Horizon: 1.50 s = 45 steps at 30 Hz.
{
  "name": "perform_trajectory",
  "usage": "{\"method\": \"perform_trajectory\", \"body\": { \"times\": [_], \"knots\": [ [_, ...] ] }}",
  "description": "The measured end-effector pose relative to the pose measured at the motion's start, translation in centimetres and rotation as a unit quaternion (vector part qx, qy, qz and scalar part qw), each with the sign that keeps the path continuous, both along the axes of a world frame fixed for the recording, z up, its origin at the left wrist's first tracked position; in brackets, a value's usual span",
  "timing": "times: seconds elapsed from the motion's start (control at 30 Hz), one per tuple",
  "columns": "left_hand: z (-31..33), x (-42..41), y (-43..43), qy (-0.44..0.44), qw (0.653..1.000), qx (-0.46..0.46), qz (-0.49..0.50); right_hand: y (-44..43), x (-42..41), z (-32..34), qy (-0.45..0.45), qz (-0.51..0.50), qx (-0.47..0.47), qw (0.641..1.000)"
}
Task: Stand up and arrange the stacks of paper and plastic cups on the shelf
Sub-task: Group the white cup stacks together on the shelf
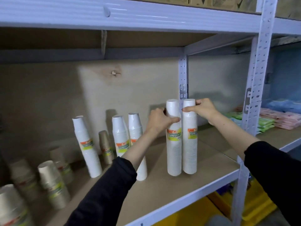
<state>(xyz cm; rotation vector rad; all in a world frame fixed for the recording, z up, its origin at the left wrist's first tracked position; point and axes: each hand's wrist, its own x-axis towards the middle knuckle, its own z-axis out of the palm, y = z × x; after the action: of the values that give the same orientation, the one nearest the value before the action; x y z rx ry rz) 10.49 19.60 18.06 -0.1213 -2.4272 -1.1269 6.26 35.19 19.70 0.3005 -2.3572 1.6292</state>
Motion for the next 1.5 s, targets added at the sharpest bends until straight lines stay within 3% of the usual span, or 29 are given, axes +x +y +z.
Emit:
{"method": "perform_trajectory", "body": {
  "times": [0.3,0.67,1.17,1.5],
  "knots": [
    [0.4,7.0,-6.8,-0.005,0.998,-0.032,0.061,-6.1,1.9,0.0,-0.009,0.094,0.044,0.995],
    [-0.9,9.7,-13.4,-0.025,0.992,-0.020,0.118,-12.8,3.7,-1.2,-0.033,0.210,0.014,0.977],
    [-4.6,8.9,-13.9,-0.001,0.997,0.044,0.069,-13.8,3.1,-5.3,-0.027,0.189,-0.020,0.981],
    [-9.4,8.8,-14.5,-0.110,0.992,0.021,0.059,-13.2,4.0,-9.5,-0.061,0.205,0.036,0.976]
  ]
}}
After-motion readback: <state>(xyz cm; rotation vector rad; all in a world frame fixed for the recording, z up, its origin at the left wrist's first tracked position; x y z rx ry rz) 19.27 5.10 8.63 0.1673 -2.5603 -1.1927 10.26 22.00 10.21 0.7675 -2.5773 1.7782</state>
